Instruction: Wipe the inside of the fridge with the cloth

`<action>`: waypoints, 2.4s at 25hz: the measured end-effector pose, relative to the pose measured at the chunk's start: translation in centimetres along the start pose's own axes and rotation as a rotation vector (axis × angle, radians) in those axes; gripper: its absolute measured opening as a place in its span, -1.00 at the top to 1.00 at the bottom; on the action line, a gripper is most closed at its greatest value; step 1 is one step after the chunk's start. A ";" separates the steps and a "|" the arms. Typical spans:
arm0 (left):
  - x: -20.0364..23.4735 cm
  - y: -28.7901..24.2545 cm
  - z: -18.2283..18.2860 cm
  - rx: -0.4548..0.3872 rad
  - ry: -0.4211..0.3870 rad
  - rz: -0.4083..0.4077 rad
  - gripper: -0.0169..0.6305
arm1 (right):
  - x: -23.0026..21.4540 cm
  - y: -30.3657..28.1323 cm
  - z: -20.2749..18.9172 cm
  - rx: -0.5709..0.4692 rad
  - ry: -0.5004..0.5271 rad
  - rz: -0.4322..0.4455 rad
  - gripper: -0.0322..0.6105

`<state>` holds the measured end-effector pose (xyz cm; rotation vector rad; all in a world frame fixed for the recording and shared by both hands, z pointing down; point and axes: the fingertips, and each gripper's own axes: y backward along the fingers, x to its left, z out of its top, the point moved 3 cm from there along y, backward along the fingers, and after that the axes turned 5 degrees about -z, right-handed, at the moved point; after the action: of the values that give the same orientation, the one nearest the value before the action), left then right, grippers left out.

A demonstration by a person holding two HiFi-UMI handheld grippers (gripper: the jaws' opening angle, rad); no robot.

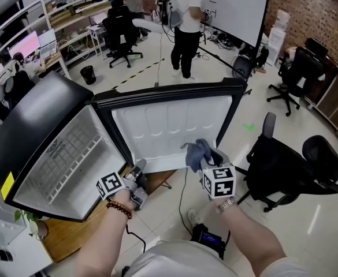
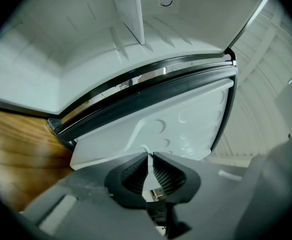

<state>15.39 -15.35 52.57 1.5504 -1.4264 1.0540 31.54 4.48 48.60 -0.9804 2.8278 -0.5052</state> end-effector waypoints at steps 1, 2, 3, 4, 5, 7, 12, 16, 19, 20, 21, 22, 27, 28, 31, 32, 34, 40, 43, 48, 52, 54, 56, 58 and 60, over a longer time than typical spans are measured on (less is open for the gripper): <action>0.1 0.1 0.0 -0.003 0.003 0.005 0.84 | -0.5 0.1 -0.1 0.002 -0.001 -0.009 0.53; 0.1 0.1 0.0 -0.006 0.005 0.007 0.84 | -1.0 0.3 -0.2 0.004 -0.004 -0.019 0.53; 0.1 0.1 0.0 -0.009 0.006 0.007 0.84 | -1.4 0.4 -0.3 0.006 -0.006 -0.028 0.53; 0.1 0.0 0.0 -0.011 0.007 0.007 0.84 | -1.9 0.4 -0.4 0.008 -0.008 -0.037 0.53; 0.1 0.0 0.0 -0.013 0.007 0.006 0.84 | -2.4 0.5 -0.5 0.010 -0.010 -0.045 0.53; 0.1 0.0 0.0 -0.017 0.007 0.007 0.84 | -3.1 0.6 -0.5 0.012 -0.013 -0.057 0.53; -0.1 0.1 -0.1 -0.021 0.012 0.004 0.84 | -4.7 0.9 -0.7 0.017 -0.020 -0.079 0.53; -0.4 0.1 -0.2 -0.026 0.008 -0.021 0.84 | -5.3 1.1 -0.6 0.019 -0.017 -0.084 0.53; -0.4 0.4 -0.6 -0.032 0.011 -0.018 0.84 | -5.4 1.6 -0.1 0.009 -0.016 -0.082 0.53; -0.5 0.4 -0.8 -0.030 0.009 -0.030 0.84 | -5.4 1.9 0.2 0.002 -0.017 -0.079 0.53; -0.6 0.6 -1.0 -0.028 0.008 -0.036 0.85 | -5.2 2.2 0.5 -0.007 -0.018 -0.075 0.53; -0.4 0.8 -1.3 -0.026 0.011 -0.032 0.85 | -5.0 2.5 0.8 -0.017 -0.019 -0.068 0.53; 1.0 2.2 -3.1 -0.013 0.038 0.027 0.86 | -3.3 4.2 2.1 -0.061 -0.019 -0.041 0.53; 1.2 2.3 -3.3 -0.013 0.045 0.033 0.87 | -2.8 4.6 2.3 -0.065 -0.018 -0.035 0.53; 2.1 2.4 -3.8 0.002 0.052 0.059 0.87 | -0.9 5.2 2.3 -0.062 -0.017 -0.016 0.53; 2.4 2.4 -4.0 0.014 0.047 0.073 0.87 | -0.3 5.4 2.3 -0.058 -0.017 -0.007 0.53; 3.3 2.3 -4.3 0.035 0.028 0.103 0.87 | 1.0 5.4 2.2 -0.051 -0.014 0.017 0.53; 4.5 2.3 -4.1 -0.010 0.013 0.155 0.90 | 4.1 4.6 3.2 -0.048 0.031 0.124 0.53; 3.9 2.9 -3.9 -0.051 -0.003 0.179 0.90 | 5.6 4.1 3.9 -0.047 0.062 0.202 0.53; 2.0 5.3 -4.1 -0.127 -0.106 0.240 0.90 | 8.7 4.2 5.4 -0.063 0.122 0.366 0.53; -0.2 8.6 -4.3 -0.217 -0.216 0.316 0.90 | 11.7 5.2 5.8 -0.081 0.161 0.506 0.53; -1.4 10.4 -4.3 -0.261 -0.280 0.361 0.90 | 13.1 5.7 6.0 -0.087 0.180 0.569 0.53; -2.9 12.3 -4.3 -0.292 -0.361 0.415 0.91 | 14.5 6.3 6.2 -0.094 0.194 0.629 0.53; -4.7 14.0 -4.5 -0.305 -0.454 0.472 0.92 | 15.8 7.1 6.4 -0.105 0.205 0.684 0.53; -6.7 15.2 -5.1 -0.307 -0.549 0.521 0.92 | 16.6 8.1 6.5 -0.117 0.211 0.735 0.53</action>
<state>-0.37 -9.39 48.28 1.3201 -2.3386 0.6486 15.10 -1.59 39.87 0.1530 3.1277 -0.3620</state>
